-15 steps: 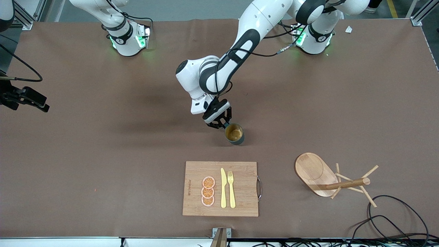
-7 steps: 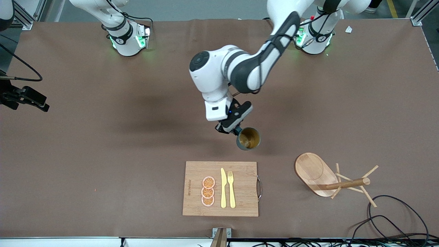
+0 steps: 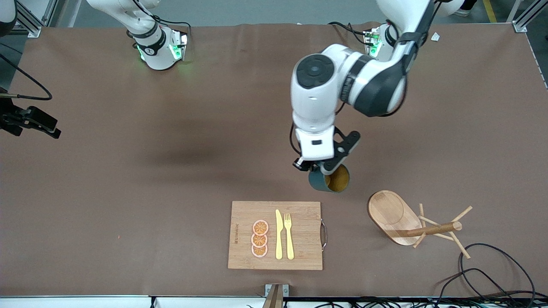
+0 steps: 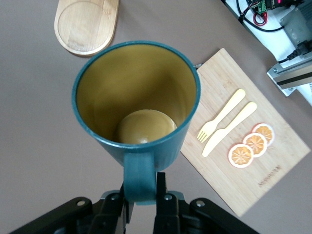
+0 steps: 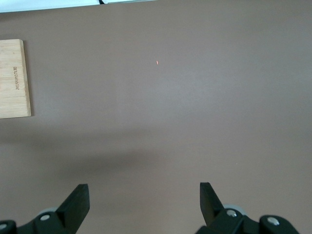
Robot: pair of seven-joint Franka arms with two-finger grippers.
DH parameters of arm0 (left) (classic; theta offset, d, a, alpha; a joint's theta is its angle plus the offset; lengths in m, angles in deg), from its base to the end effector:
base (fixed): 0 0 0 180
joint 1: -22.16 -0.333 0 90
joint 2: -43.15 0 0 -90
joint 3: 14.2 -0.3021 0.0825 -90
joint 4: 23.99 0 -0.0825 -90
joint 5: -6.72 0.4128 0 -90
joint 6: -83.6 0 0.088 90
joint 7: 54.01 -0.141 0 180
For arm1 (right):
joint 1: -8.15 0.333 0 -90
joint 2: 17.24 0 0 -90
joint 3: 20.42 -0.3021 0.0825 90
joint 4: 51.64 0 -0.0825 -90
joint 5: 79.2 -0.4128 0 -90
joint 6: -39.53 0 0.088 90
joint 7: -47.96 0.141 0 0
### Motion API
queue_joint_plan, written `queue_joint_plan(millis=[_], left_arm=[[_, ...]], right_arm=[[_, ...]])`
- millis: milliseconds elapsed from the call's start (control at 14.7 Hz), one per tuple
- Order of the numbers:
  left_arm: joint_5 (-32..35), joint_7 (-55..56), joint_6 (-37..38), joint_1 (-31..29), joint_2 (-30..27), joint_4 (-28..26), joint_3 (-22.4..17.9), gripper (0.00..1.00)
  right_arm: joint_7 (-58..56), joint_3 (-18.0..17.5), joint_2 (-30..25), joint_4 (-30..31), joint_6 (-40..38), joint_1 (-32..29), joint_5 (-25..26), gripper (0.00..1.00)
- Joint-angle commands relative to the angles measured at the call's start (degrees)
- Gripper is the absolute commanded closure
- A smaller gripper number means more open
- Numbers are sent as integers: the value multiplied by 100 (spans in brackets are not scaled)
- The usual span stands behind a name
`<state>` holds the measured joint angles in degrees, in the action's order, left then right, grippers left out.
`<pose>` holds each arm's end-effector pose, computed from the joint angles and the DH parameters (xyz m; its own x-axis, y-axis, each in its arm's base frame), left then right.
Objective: Pass cup and hang on rack
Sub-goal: 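Lift the mug by its handle and carry it toward the rack, then align the mug handle over a rack peg with the left gripper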
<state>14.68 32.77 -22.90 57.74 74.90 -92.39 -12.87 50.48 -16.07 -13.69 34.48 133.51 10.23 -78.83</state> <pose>0.6136 -0.4371 0.4255 0.6550 0.7443 0.1301 0.7380 -0.6671 0.1014 0.6112 -0.0238 0.5804 0.9937 -0.0824 0.0757 -0.0833 -0.9965 0.0078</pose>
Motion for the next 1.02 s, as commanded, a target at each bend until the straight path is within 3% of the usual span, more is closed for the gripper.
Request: queue_joint_plan(millis=[0,273,955], left_arm=[[-713,-554,-64,-532,-327,-130,51,97],[-2057,-1381,-64,-1437,-529,-130,51,97],[-4845,-2384,6,-2844,-381,-165,16,97]], right_arm=[[-32,-22,-143,81,-38,2,121,0],[-32,-22,-152,81,-38,2,121,0],[-32,-22,-143,81,-38,2,121,0]])
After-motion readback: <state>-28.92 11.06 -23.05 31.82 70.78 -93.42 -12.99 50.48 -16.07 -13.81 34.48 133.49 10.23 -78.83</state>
